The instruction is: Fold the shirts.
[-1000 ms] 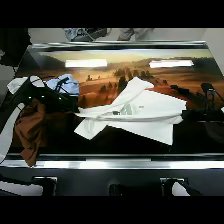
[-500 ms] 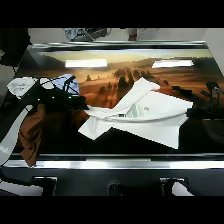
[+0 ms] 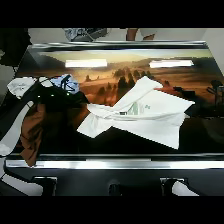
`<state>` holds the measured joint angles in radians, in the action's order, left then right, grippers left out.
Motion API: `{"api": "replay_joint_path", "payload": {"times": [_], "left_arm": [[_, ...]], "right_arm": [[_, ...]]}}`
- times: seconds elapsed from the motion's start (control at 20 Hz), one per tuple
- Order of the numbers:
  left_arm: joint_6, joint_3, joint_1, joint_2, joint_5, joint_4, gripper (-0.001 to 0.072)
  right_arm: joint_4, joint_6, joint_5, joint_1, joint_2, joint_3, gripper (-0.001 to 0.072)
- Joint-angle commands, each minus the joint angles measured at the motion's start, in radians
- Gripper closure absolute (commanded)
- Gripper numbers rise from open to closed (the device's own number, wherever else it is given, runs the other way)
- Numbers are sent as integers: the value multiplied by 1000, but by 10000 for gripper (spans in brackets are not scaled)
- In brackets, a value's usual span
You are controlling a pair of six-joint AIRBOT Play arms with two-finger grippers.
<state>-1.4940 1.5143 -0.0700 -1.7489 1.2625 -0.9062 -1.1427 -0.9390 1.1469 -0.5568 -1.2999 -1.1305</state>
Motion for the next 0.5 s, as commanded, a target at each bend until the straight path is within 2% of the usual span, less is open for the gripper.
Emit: {"api": "replay_joint_path", "payload": {"times": [0.0,0.2,0.45], "left_arm": [[3,22,76,16,168,-127,113],[60,-53,26,-15,80,-98,114],[92,-58,-49,-77,-43,-76,116]], "right_arm": [[-23,7,216,-85,4,-36,83],[-48,40,315,-127,5,64,84],[-45,46,322,-127,4,126,85]]}}
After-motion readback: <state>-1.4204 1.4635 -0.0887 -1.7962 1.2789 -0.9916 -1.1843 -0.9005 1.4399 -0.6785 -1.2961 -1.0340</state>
